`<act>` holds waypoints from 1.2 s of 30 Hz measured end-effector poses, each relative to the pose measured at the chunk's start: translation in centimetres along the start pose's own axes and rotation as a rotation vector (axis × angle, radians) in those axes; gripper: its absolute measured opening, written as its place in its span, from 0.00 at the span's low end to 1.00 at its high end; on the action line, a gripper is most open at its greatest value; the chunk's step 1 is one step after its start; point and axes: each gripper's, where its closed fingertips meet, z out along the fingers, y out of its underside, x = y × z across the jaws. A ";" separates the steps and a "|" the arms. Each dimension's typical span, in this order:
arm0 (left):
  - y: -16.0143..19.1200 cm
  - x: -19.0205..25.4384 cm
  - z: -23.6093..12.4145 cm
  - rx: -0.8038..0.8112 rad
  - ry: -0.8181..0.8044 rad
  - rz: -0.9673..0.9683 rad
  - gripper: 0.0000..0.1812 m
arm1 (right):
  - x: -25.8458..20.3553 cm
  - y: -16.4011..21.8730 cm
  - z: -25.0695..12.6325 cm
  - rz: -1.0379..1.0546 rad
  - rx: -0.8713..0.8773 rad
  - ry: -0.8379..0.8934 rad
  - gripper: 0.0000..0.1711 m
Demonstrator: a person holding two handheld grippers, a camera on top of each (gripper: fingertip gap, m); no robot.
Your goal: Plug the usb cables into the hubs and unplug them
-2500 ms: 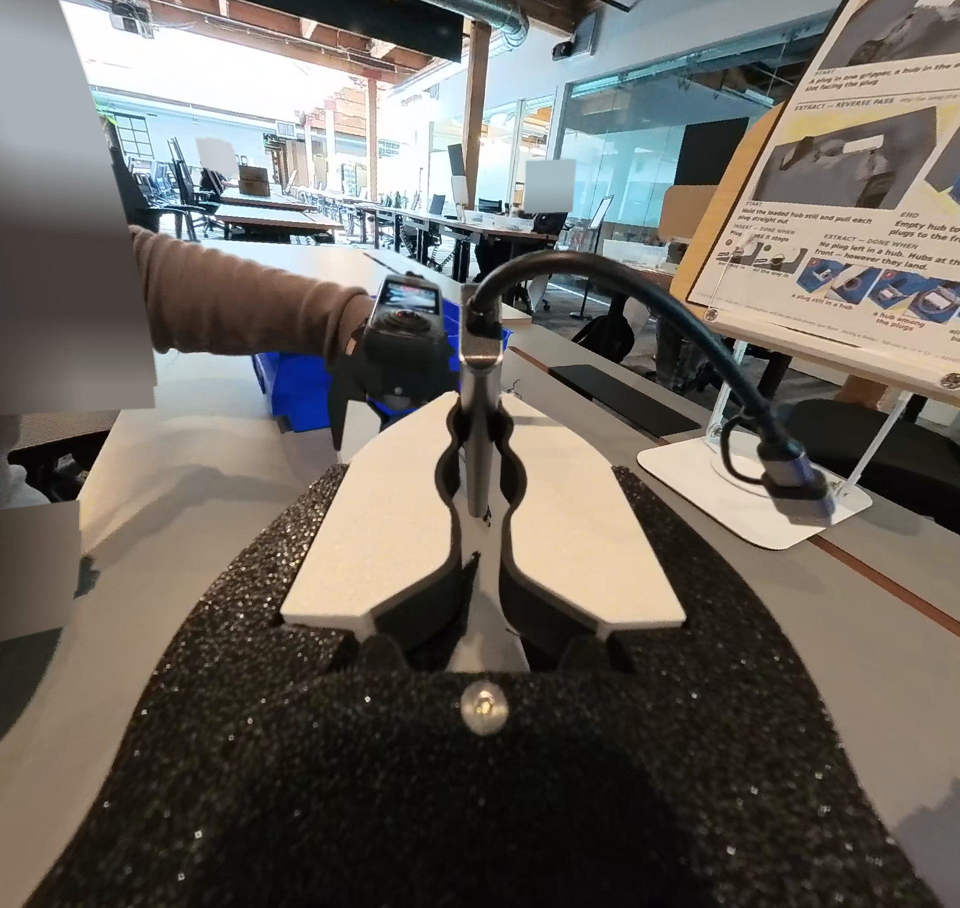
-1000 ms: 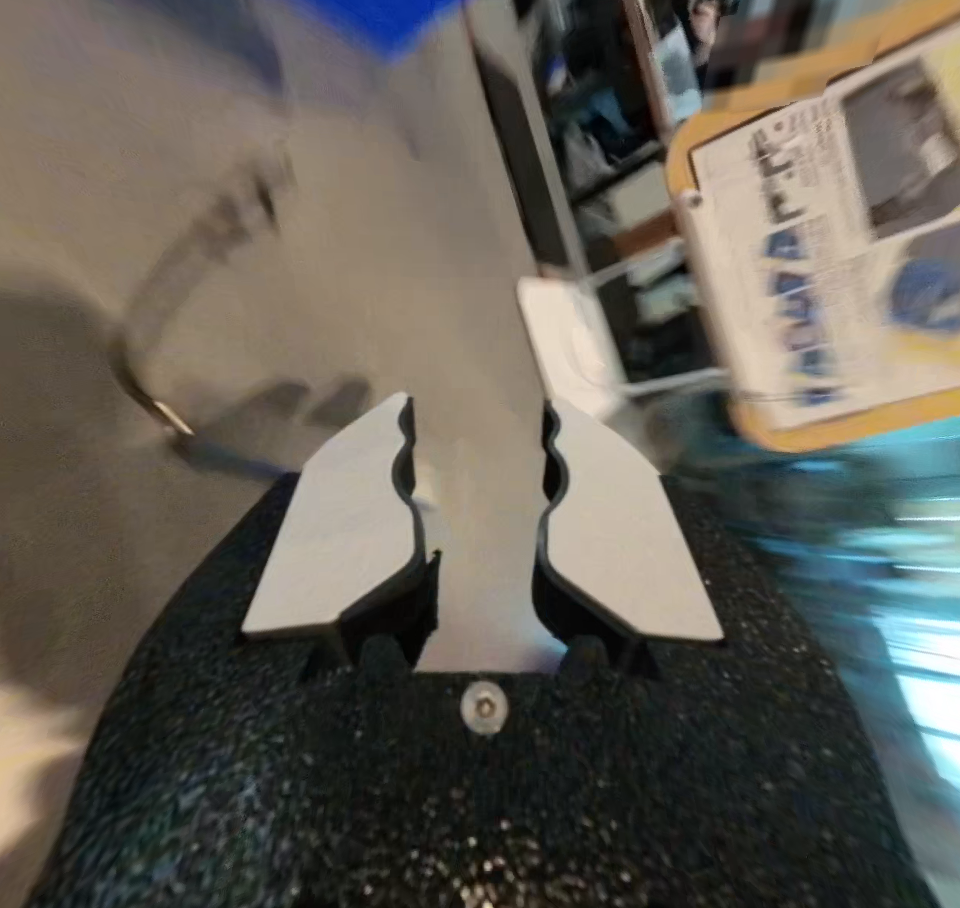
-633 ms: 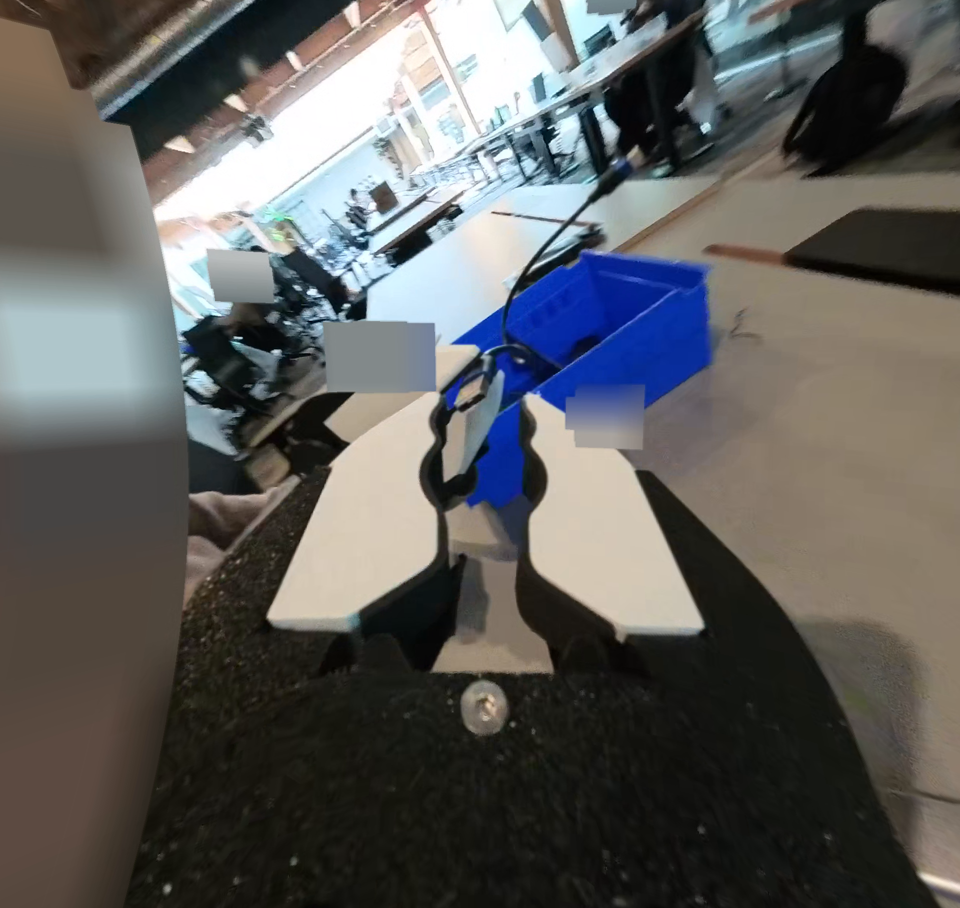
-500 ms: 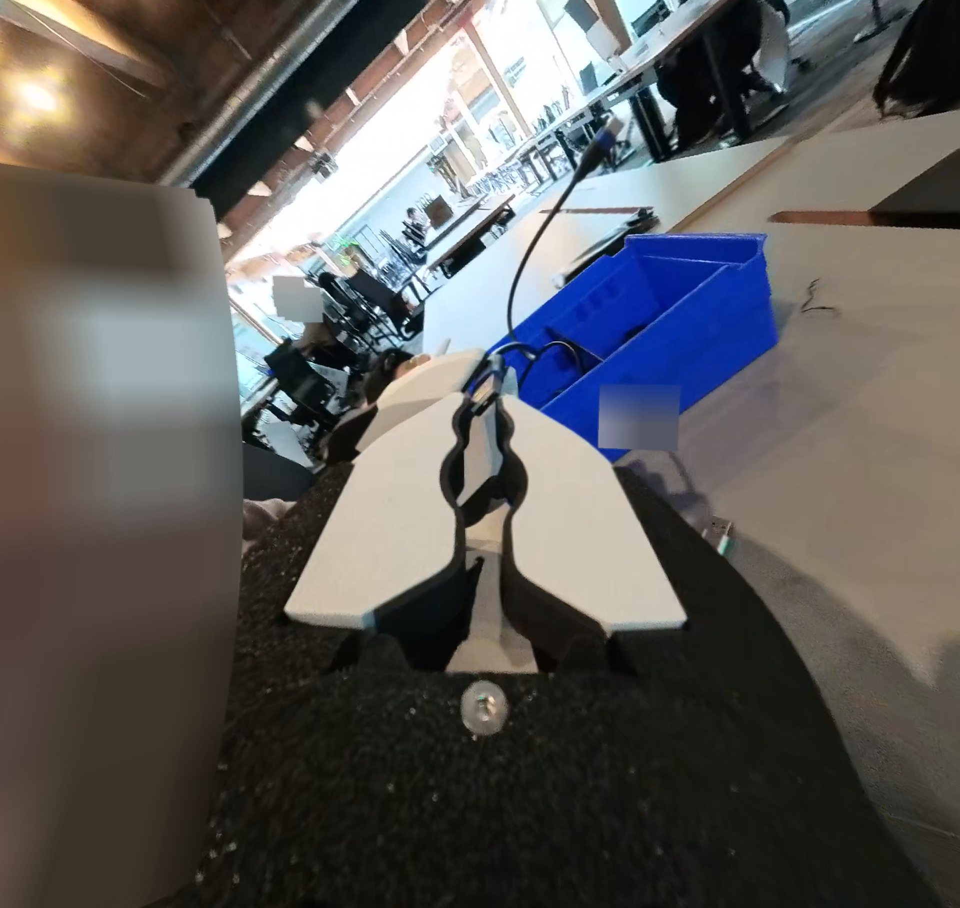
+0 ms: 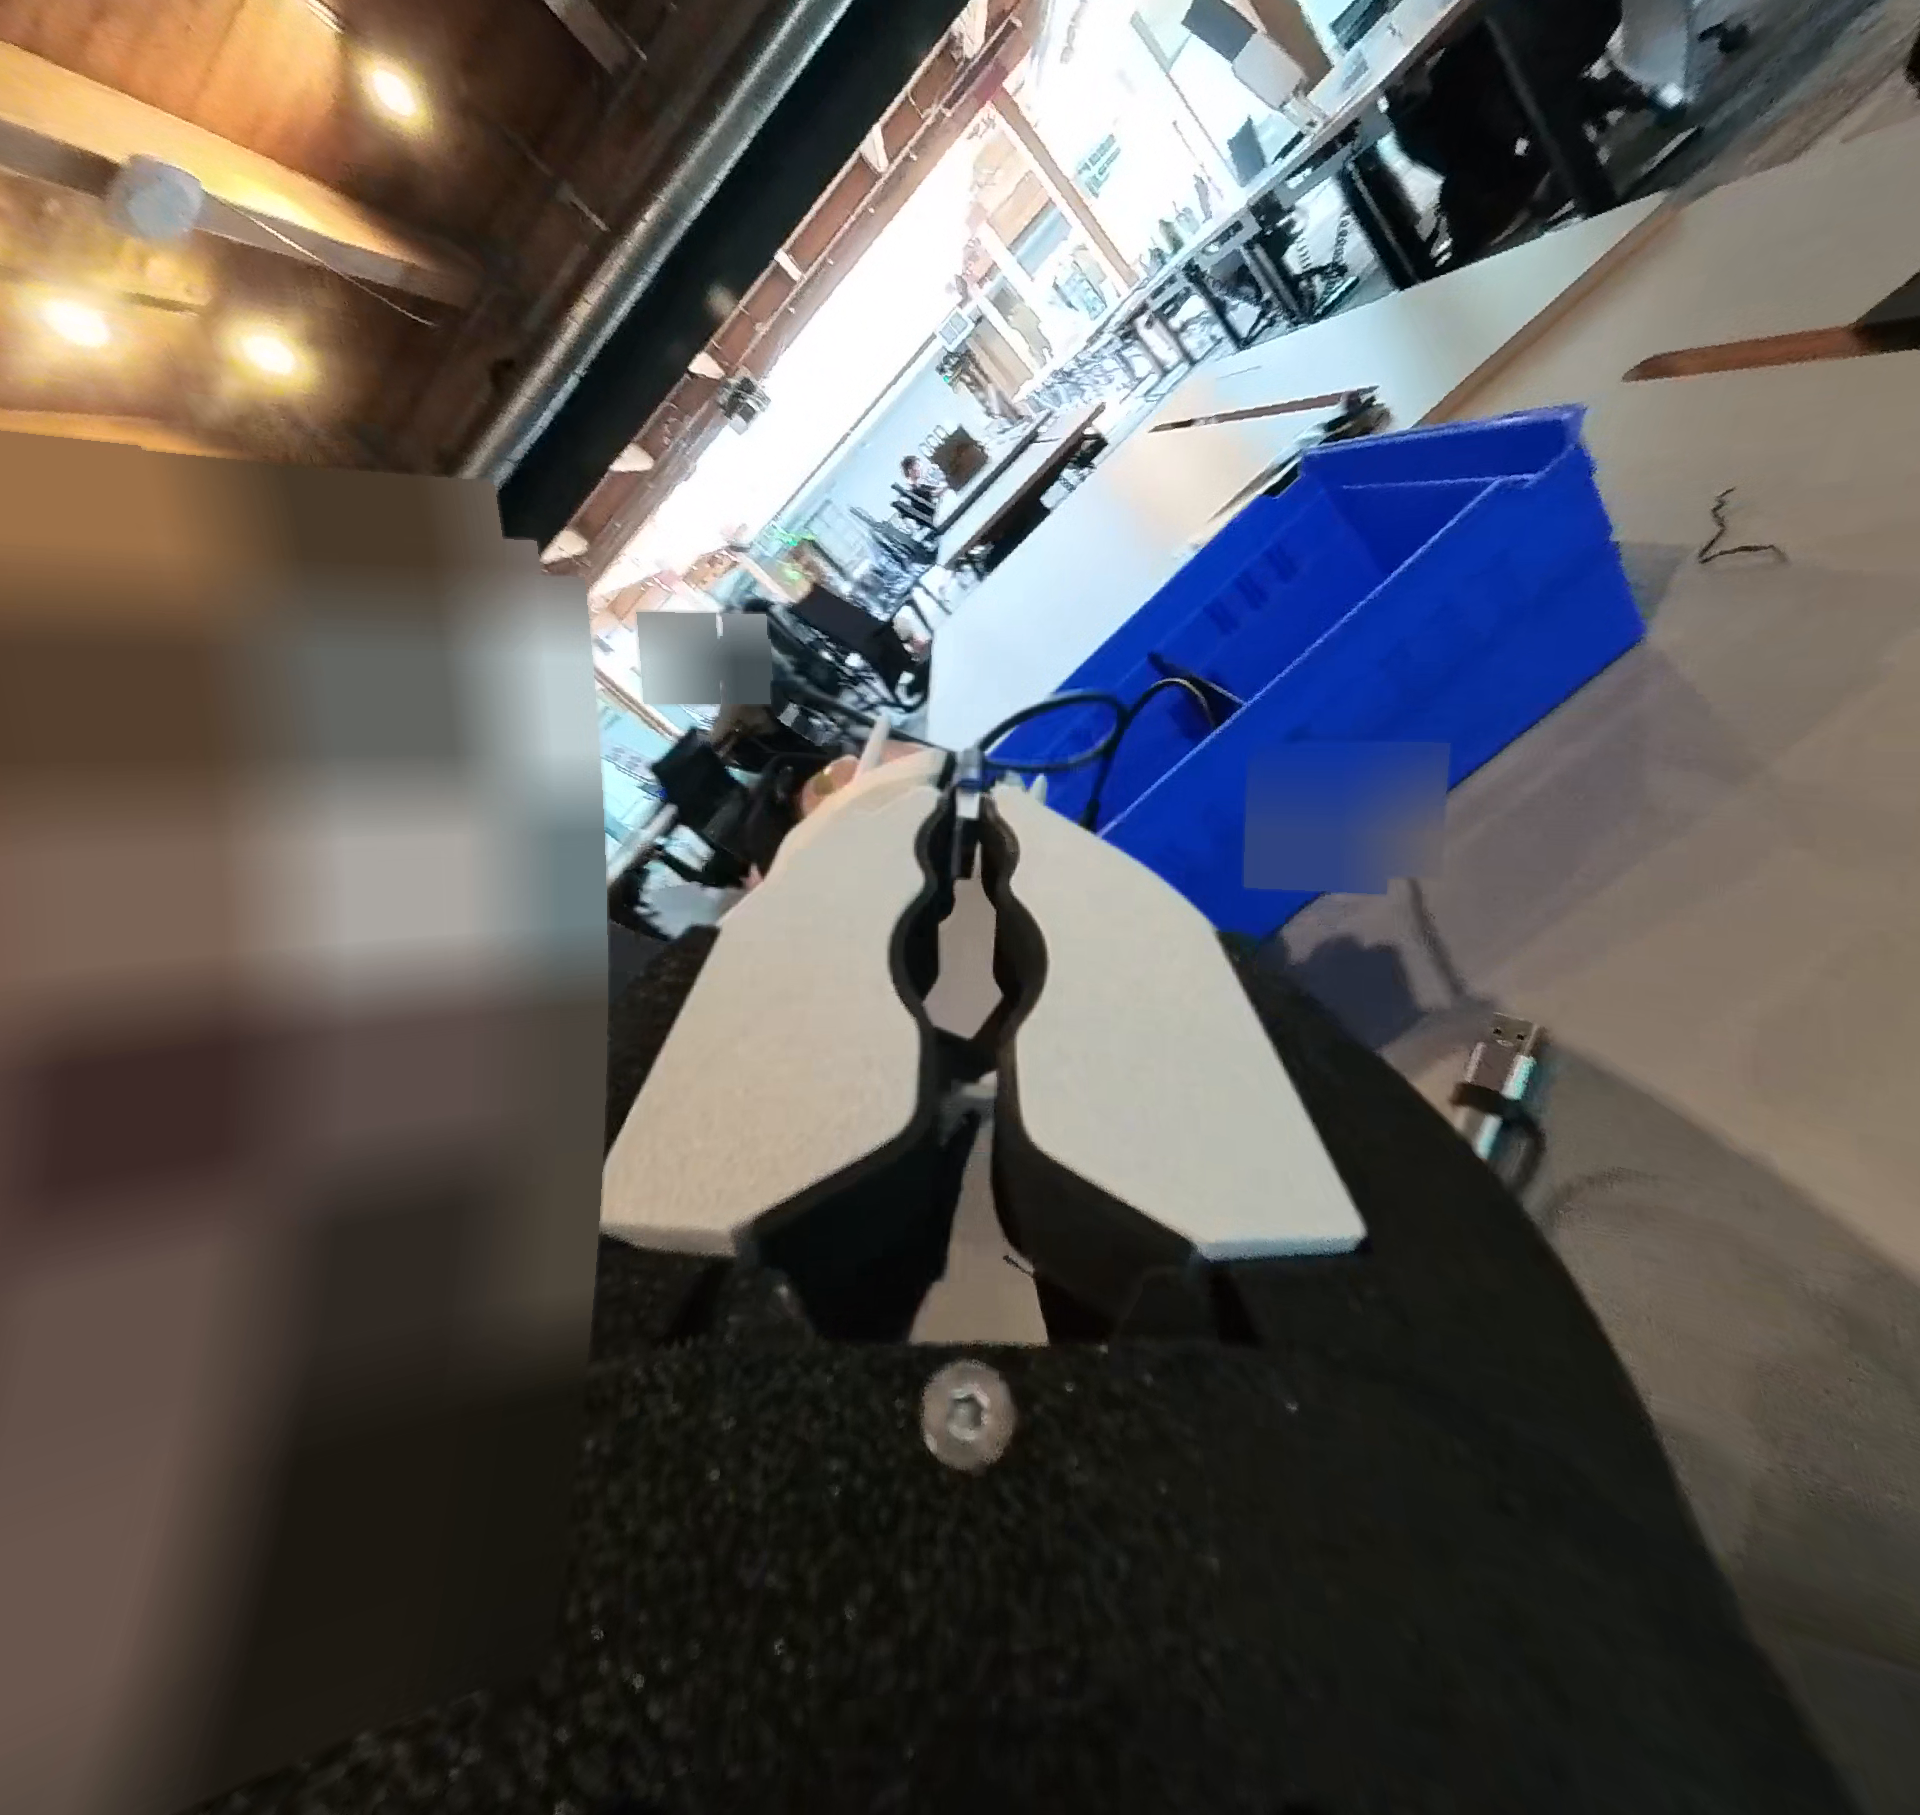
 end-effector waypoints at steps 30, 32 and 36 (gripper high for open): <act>-4.9 -4.6 -4.7 0.513 0.814 -1.416 0.09 | -7.2 3.0 -1.4 -1.258 -0.270 -0.168 0.02; -5.0 -4.6 -4.7 0.520 0.815 -1.424 0.07 | -7.0 3.1 -1.2 -1.264 -0.275 -0.166 0.02; -4.9 -4.6 -4.7 0.533 0.809 -1.429 0.04 | -7.0 3.3 -1.0 -1.271 -0.281 -0.173 0.02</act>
